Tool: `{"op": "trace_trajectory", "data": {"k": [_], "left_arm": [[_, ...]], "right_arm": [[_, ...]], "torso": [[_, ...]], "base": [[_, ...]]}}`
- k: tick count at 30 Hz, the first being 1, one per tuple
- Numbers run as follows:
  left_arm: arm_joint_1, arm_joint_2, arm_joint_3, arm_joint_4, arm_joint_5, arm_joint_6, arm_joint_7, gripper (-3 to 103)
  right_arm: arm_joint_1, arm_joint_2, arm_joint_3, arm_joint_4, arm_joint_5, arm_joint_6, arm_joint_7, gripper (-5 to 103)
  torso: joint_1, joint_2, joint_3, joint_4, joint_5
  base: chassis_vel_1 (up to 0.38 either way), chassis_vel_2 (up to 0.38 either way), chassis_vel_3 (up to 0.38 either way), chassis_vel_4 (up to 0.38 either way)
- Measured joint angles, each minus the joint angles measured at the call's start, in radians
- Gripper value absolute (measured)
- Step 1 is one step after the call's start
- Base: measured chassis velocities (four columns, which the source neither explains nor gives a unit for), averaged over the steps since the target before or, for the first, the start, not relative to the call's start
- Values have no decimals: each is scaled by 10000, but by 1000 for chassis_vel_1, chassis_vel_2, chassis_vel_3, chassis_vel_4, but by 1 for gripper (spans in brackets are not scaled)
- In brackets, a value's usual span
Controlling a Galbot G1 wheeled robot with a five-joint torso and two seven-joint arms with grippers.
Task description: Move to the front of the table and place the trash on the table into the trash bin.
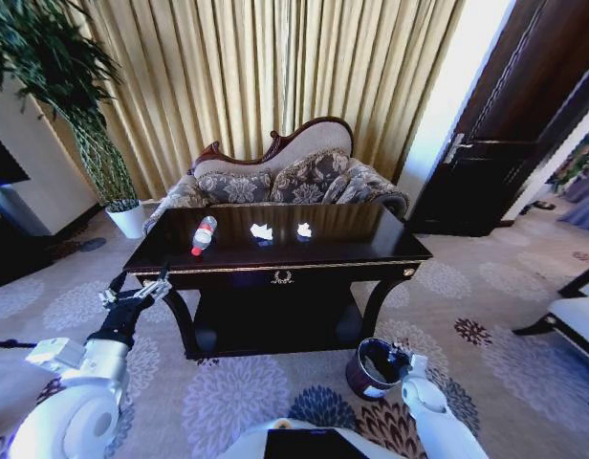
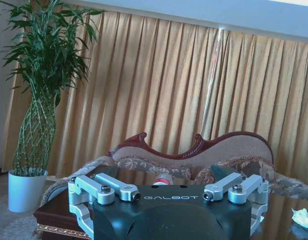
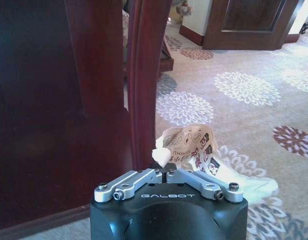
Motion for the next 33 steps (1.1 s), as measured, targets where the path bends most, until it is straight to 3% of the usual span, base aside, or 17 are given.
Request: {"op": "trace_trajectory", "data": {"k": [4, 11, 15, 17, 20, 22, 28, 33], "left_arm": [[38, -35, 10, 0, 72, 0, -1, 100], [61, -134, 36, 0, 191, -2, -2, 100], [62, -114, 30, 2, 210, -11, -2, 100], [62, -114, 30, 2, 210, -11, -2, 100], [62, -102, 29, 3, 215, -18, -1, 100], [60, -100, 36, 3, 215, -19, 0, 100], [68, -95, 34, 3, 217, -26, 4, 100], [77, -102, 18, 3, 218, -28, 5, 100]], "right_arm": [[18, -2, 8, -124, -115, 151, 23, -2], [60, -29, 29, -137, -50, 311, 216, 31], [44, -44, 31, -88, -15, 311, 227, 42], [44, -44, 31, -88, -15, 311, 227, 42], [-41, -37, 66, 33, 18, 311, 231, 65], [-64, -37, 84, 56, 25, 311, 232, 65], [-211, -70, 177, 235, 221, 308, 232, 91], [-363, -83, 226, 441, 364, 300, 232, 100]], "torso": [[0, 0, 0, -1, 0], [-1, 1, -1, 0, -1], [-1, 1, -1, 0, 0], [-1, 1, -1, 0, 0], [-1, 1, -1, 0, -1], [0, 0, -1, 0, -1], [-1, 1, -1, 0, 0], [-1, 1, -1, 0, -1]], "base": [[0, 0, 0, 0], [0, 0, 0, 0], [0, 0, 0, 0], [0, 0, 0, 0], [0, 0, 0, 0], [0, 0, 0, 0], [0, 0, 0, 0], [0, 0, 0, 0]]}}
